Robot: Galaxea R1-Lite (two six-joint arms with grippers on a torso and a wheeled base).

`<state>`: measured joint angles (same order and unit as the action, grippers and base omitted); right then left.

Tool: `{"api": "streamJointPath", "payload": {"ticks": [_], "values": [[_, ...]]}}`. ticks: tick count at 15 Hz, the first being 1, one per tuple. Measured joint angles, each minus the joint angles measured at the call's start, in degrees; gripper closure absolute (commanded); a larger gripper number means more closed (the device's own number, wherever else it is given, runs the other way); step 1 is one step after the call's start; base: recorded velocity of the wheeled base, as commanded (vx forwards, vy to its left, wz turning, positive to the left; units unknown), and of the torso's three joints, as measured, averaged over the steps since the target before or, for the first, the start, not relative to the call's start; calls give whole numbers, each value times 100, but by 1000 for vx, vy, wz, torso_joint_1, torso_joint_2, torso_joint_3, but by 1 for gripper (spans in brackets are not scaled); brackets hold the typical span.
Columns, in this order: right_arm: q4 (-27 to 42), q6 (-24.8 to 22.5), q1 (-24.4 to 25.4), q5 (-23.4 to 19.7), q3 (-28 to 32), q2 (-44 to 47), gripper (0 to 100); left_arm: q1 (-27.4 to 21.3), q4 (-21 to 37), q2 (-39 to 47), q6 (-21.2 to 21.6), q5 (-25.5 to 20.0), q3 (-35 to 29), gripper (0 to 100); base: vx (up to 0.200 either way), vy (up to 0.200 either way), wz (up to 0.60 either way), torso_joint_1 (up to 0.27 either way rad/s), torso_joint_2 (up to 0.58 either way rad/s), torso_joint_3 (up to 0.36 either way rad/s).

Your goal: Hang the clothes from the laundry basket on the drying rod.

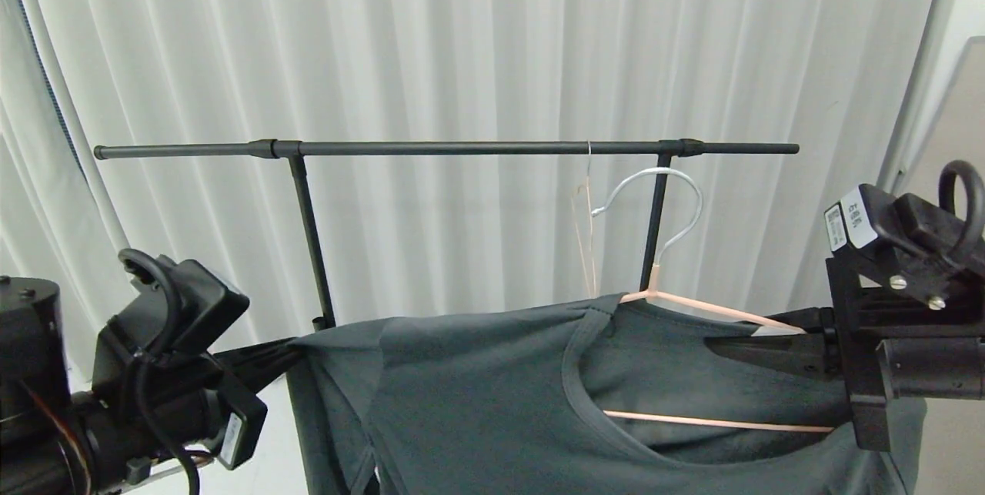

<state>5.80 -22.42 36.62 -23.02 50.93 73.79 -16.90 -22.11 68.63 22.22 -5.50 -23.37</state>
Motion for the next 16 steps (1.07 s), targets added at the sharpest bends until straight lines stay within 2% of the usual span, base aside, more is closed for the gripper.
{"api": "streamJointPath", "payload": {"ticks": [4, 8, 9, 13, 16], "values": [[-118, 34, -269, 93, 28, -26, 100, 6, -63, -238, 57, -11, 177, 100, 0, 0, 0, 0, 0, 0], [-444, 373, -276, 110, 33, -44, 100, -435, -62, -375, 90, 35, 395, 100, 0, 0, 0, 0, 0, 0], [-447, 386, -272, 110, 33, -50, 100, -463, -63, -367, 152, 52, 394, 0, 0, 0, 0, 0, 0, 0], [-447, 532, -289, 219, 41, -59, 100, -488, -62, -351, 128, 46, 375, 0, 0, 0, 0, 0, 0, 0], [-452, 1039, -344, 605, 41, -61, 100, -492, -88, -391, 115, 44, 341, 0, 0, 0, 0, 0, 0, 0]]}}
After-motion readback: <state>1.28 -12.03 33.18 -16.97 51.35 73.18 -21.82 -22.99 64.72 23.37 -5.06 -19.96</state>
